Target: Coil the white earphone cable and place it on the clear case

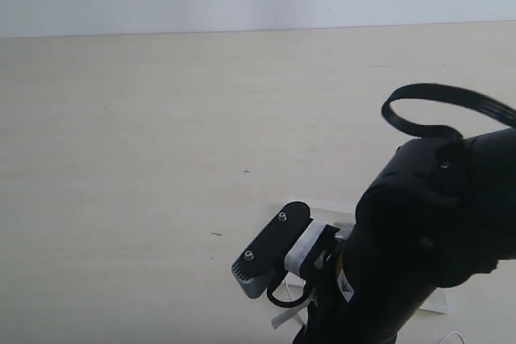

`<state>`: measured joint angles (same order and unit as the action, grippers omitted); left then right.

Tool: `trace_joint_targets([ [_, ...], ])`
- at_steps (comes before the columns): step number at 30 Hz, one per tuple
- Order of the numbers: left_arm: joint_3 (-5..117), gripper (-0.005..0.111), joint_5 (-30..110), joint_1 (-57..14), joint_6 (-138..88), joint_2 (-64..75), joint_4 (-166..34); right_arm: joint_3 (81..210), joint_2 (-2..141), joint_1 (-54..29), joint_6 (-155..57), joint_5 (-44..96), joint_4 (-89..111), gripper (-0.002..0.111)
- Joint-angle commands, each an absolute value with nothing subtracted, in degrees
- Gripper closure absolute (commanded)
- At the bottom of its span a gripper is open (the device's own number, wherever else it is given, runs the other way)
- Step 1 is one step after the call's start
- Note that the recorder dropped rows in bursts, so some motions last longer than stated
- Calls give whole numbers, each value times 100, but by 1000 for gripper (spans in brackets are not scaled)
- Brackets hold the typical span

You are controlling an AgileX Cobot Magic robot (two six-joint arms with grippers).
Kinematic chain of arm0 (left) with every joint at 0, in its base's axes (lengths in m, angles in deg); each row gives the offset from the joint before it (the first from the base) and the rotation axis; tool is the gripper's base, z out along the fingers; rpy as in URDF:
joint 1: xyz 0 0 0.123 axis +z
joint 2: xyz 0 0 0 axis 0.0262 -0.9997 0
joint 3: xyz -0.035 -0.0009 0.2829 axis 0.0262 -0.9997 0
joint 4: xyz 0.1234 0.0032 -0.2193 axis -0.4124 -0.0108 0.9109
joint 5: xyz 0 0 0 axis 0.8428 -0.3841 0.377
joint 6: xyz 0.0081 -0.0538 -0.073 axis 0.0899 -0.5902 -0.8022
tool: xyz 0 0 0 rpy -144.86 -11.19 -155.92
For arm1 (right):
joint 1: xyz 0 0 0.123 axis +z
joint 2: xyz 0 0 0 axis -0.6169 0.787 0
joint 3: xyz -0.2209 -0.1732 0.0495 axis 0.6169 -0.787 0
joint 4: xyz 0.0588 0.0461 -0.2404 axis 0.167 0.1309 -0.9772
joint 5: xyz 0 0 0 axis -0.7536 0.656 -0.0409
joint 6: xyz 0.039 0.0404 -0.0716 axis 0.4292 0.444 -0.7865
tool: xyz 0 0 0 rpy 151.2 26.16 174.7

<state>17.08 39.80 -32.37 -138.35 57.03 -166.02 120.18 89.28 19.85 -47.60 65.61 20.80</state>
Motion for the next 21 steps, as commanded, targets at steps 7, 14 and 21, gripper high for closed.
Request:
trace_joint_targets([
  [7, 1702, 107, 3752, -3232, -13822, 5707, -16599, 12045, 9512, 1988, -4711, 5915, 2111, 66],
  [14, 1702, 107, 3624, -3232, -13822, 5707, -16599, 12045, 9794, 1988, -3996, 5763, 1381, 66],
  [21, 1702, 107, 3612, -3232, -13822, 5707, -16599, 12045, 9854, 1988, -3741, 5782, 1031, 69],
])
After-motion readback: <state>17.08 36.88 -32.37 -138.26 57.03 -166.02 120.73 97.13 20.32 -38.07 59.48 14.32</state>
